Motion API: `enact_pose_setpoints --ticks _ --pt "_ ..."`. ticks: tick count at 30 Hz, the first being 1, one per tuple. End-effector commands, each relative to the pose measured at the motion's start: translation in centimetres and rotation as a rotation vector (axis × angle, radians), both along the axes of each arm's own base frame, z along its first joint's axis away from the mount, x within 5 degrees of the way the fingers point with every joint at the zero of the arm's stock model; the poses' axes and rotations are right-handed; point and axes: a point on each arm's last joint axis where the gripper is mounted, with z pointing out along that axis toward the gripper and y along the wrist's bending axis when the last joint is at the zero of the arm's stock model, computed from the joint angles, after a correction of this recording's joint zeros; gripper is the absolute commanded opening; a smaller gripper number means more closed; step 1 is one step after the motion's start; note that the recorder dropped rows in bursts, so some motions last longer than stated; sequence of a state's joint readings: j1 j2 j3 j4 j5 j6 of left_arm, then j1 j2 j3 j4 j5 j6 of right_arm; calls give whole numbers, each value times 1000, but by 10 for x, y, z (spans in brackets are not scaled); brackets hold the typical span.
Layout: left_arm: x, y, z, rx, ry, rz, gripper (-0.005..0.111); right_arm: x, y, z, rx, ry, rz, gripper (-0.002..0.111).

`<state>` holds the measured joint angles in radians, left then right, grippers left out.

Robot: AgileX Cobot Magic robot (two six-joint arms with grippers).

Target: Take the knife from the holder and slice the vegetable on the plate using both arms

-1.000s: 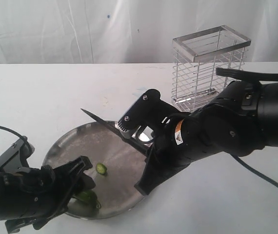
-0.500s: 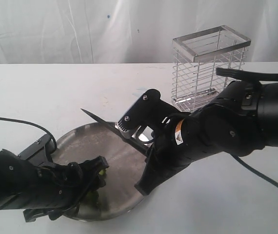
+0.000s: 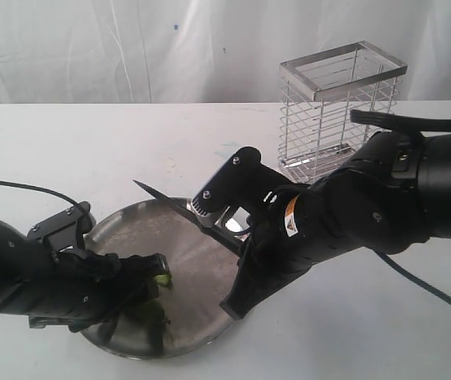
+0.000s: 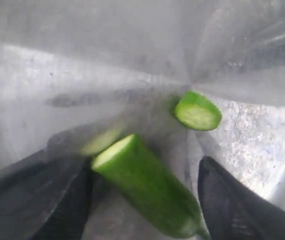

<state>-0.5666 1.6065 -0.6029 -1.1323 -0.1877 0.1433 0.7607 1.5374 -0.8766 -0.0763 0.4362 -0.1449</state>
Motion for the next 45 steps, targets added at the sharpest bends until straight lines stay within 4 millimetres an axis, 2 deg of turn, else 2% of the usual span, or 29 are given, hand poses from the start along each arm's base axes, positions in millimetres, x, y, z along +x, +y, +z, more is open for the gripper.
enact_pose_setpoints --ticks 1,6,15,22,27,30,36,41,45 --pt "9 -9 1 -5 8 -81 65 2 0 6 17 -28 5 0" --pt "16 -15 2 -26 11 -74 65 2 0 6 16 -28 5 0" --pt "12 -18 -23 -11 126 -112 63 2 0 7 19 -31 5 0" --pt "8 -21 -27 -6 153 -194 32 2 0 7 19 -31 5 0" --pt "6 -21 -25 31 124 -285 27 3 0 7 21 -32 5 0" --pt "5 -20 -19 64 88 -356 27 3 0 7 21 -32 5 0" --pt "7 -15 11 115 -69 -436 27 2 0 6 17 -29 5 0" --pt "9 5 35 112 -122 -449 27 2 0 6 16 -28 5 0" --pt "6 22 42 176 -108 -553 27 2 -1 6 12 -24 5 0"
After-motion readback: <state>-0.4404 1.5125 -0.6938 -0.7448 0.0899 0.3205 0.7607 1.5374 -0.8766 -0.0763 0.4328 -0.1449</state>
